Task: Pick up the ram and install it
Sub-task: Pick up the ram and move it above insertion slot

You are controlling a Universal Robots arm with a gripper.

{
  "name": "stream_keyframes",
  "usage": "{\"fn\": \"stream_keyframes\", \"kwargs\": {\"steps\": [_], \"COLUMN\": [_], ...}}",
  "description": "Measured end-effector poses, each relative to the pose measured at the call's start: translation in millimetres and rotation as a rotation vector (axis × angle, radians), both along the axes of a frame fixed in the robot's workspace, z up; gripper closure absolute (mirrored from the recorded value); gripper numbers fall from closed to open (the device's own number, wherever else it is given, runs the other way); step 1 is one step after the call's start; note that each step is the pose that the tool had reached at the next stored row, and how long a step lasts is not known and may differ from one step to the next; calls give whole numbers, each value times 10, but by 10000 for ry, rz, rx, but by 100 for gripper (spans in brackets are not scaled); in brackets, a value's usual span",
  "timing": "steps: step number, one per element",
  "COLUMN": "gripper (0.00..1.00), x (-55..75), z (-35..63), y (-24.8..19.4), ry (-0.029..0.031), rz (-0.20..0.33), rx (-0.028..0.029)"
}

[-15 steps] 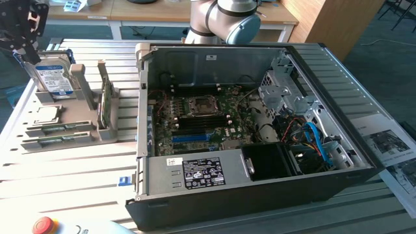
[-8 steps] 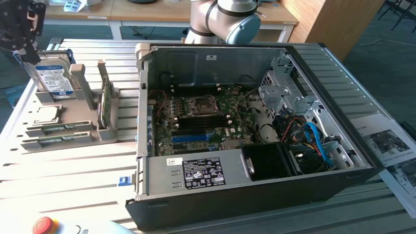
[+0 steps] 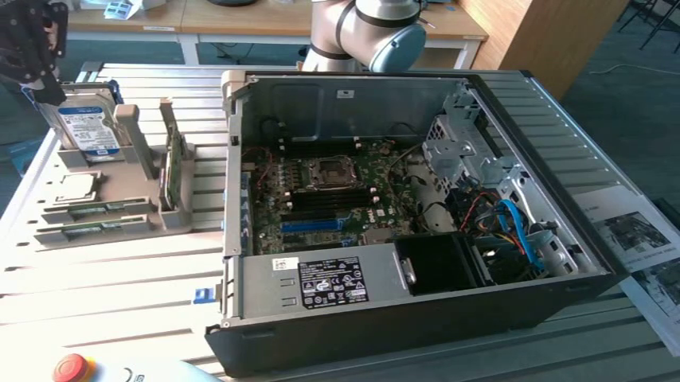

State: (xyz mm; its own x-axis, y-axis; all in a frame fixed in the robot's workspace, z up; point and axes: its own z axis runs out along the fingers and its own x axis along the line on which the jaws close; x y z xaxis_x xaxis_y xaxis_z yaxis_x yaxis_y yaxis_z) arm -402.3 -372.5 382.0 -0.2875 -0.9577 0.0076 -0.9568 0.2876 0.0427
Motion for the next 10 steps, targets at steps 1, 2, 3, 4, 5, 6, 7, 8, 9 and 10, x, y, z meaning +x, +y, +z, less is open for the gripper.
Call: {"fn": "stream_keyframes", "kwargs": {"steps": [1, 2, 3, 4, 5, 6, 7, 8, 9, 10], "gripper": [89, 89, 89, 89, 89, 89, 89, 89, 89, 89], "x": [0, 0, 0, 0, 0, 0, 0, 0, 0, 0], "z": [0, 0, 0, 0, 0, 0, 0, 0, 0, 0], "y": [0, 0, 0, 0, 0, 0, 0, 0, 0, 0], "ry": [0, 0, 0, 0, 0, 0, 0, 0, 0, 0], "rz": [174, 371, 550, 730, 910, 1090, 1270, 1449, 1645, 1824], "rx": [0, 0, 0, 0, 0, 0, 0, 0, 0, 0]}}
